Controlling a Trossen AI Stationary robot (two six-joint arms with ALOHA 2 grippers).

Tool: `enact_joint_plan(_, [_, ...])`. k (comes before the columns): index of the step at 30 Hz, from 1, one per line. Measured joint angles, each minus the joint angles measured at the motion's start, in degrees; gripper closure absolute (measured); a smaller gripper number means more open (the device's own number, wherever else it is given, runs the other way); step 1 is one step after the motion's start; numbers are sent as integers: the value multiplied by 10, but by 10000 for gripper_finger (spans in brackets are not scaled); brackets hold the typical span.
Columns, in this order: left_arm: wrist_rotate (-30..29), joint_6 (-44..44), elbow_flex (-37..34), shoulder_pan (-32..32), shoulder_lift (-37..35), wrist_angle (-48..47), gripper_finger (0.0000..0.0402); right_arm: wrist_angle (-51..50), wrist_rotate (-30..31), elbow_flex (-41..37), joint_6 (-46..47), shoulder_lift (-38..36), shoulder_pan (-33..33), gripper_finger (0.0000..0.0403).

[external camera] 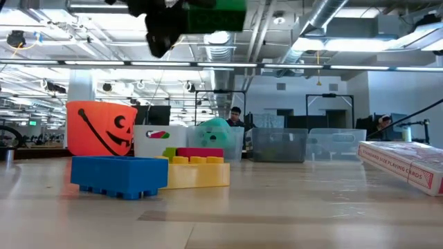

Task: Pick & Place Toys
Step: Put the small green game piece into the black bin

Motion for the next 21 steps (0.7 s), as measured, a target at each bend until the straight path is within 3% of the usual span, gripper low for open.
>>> enact_joint_plan(9, [53, -1, 1, 3, 16, 126, 267, -23, 3, 0, 1, 0, -19, 84])
enact_joint_plan(21, [53, -15, 1, 3, 61, 200, 267, -10, 1, 0, 5, 0, -26, 84])
